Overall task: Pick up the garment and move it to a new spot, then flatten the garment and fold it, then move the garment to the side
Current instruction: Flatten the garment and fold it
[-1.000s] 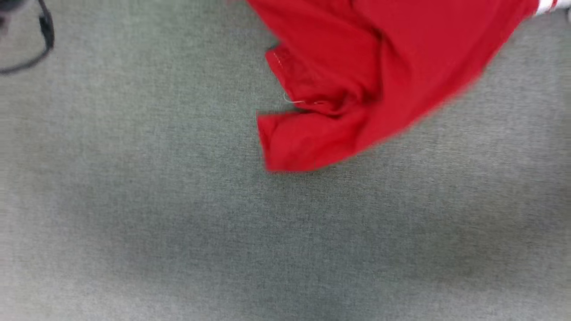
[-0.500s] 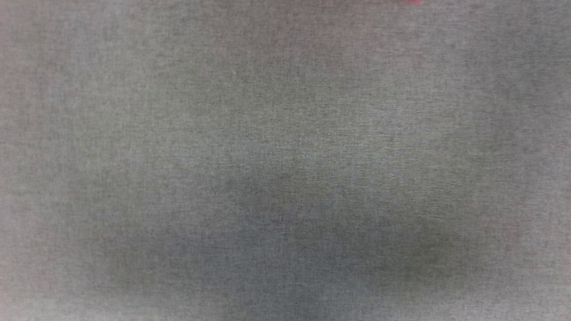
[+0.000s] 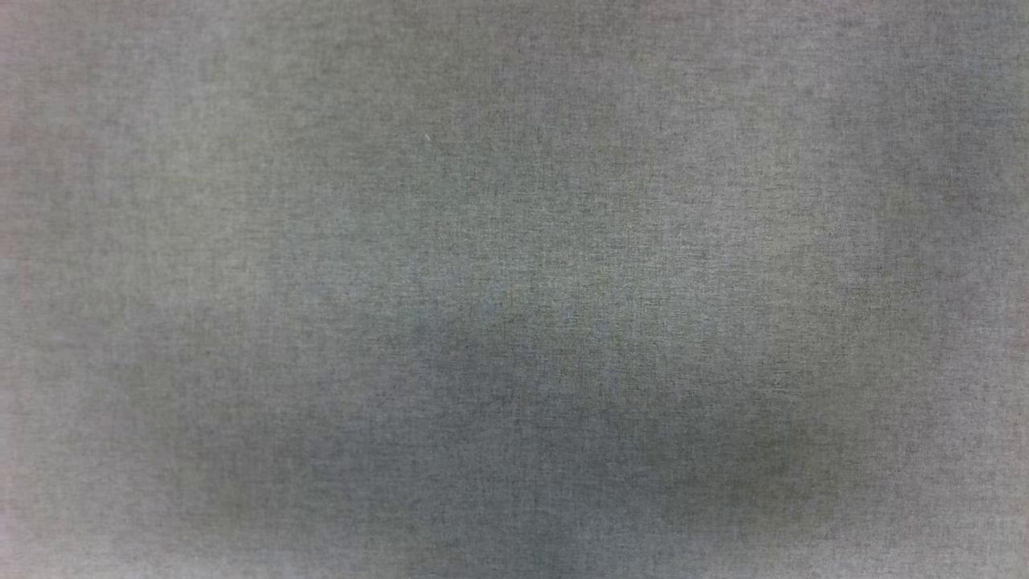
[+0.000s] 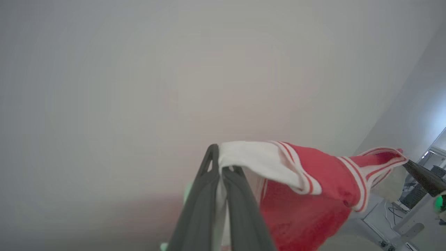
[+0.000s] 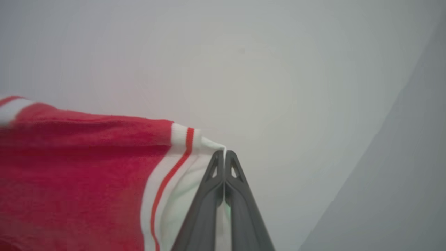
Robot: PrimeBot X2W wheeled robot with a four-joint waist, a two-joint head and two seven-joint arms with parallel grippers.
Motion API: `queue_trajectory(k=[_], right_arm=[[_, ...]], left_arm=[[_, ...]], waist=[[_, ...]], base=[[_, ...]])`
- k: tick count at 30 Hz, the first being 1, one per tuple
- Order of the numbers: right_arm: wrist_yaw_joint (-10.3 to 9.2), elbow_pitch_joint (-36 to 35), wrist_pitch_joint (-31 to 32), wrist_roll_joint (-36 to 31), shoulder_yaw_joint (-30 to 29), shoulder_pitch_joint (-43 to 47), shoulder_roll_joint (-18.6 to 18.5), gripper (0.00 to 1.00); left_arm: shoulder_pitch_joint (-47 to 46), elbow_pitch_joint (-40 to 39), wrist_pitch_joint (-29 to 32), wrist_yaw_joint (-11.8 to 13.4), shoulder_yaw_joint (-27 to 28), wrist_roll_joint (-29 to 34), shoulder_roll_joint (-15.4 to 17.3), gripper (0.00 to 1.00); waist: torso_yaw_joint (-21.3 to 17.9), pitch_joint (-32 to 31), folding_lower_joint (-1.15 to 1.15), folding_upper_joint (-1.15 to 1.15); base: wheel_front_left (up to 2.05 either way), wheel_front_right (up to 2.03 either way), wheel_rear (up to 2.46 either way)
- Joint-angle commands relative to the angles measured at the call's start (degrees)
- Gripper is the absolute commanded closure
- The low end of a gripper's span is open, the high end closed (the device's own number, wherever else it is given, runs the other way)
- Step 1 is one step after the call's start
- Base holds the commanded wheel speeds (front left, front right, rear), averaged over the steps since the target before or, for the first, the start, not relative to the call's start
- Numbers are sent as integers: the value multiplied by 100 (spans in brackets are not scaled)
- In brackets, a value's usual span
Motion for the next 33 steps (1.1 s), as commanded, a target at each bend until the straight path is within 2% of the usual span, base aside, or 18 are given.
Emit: queue_trajectory(k=[1,5,9,14,21,26,33], right_arm=[[-10,-197,34,273,295,351,-65,100],[-9,-998,327,991,1090,1348,-241,100],[-9,-2354,853,1619,1458,2671,-592,100],[-8,-4261,1724,2028,1133,4558,-867,100],[-8,-6427,3112,2202,503,6935,-771,100],[-8,-7299,3784,2403,326,8122,-692,100],[-8,-7863,4272,2542,150,9340,-586,100]], left_arm=[[398,-212,49,14,-14,-177,144,100],[1367,-969,94,10,-132,-442,440,100],[2399,-1861,-7,11,-135,-709,830,100],[3707,-2835,-182,11,-94,-818,1286,100],[5293,-3769,-306,10,96,-593,1792,100],[6329,-4220,-301,11,512,-405,1974,100],[7619,-4668,-304,11,924,-60,2190,100]], waist=[[28,-39,0,0],[45,-171,0,0],[68,-394,0,0],[78,-689,0,0],[39,-1139,0,0],[-63,-1400,0,0],[-137,-1629,0,0]], base=[[0,0,0],[0,0,0],[0,0,0],[0,0,0],[0,0,0],[0,0,0],[0,0,0]])
